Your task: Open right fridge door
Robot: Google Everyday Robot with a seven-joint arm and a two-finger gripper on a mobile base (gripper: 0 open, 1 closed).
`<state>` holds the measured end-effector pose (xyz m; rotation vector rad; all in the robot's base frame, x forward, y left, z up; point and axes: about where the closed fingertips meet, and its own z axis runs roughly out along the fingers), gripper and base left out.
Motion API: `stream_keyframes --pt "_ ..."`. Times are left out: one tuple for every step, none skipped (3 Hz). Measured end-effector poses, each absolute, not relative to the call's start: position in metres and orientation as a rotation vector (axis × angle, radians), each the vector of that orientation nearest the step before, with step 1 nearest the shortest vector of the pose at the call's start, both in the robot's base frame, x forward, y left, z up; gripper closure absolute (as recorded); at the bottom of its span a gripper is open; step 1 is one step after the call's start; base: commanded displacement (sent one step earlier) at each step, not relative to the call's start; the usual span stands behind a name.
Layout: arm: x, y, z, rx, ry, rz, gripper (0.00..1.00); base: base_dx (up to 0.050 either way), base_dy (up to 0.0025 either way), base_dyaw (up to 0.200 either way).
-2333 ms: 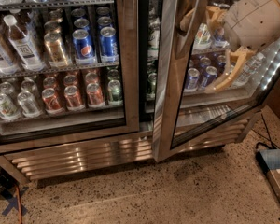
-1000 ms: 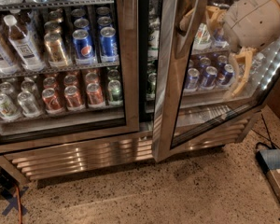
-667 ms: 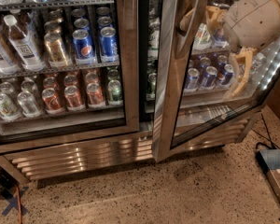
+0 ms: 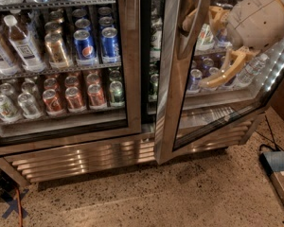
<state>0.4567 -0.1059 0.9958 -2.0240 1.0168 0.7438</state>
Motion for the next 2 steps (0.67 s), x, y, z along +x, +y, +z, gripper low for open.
stream_keyframes --pt "0.4567 -0.1059 0.9958 -2.024 1.017 0.744 0.65 0.0 0.0 0.0" --pt "0.4567 -0.1059 0.9958 -2.024 1.017 0.744 0.89 0.0 0.0 0.0"
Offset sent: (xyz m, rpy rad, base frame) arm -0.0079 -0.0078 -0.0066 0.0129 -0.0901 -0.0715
